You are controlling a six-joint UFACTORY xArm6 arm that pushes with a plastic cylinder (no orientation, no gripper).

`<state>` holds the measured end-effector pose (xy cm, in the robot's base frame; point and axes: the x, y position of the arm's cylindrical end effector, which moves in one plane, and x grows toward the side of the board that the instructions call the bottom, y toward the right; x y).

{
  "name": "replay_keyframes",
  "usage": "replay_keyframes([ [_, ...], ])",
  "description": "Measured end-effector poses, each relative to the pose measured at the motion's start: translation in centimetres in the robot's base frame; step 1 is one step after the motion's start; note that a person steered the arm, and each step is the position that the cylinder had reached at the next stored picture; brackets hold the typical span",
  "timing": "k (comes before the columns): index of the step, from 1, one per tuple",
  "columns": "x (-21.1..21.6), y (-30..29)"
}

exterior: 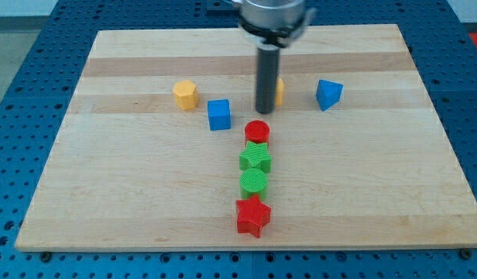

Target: Slightly push the yellow heart towards top

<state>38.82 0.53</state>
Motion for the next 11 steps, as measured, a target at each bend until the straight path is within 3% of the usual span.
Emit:
replay_keyframes([
  [2,-6.1,-9.0],
  [3,-6.4,-10.6],
  [4,-8.9,-8.8],
  [6,-14.1,2.6],
  [7,-14.0,2.6],
  [8,-10.6,4.0],
  [11,-10.4,6.7],
])
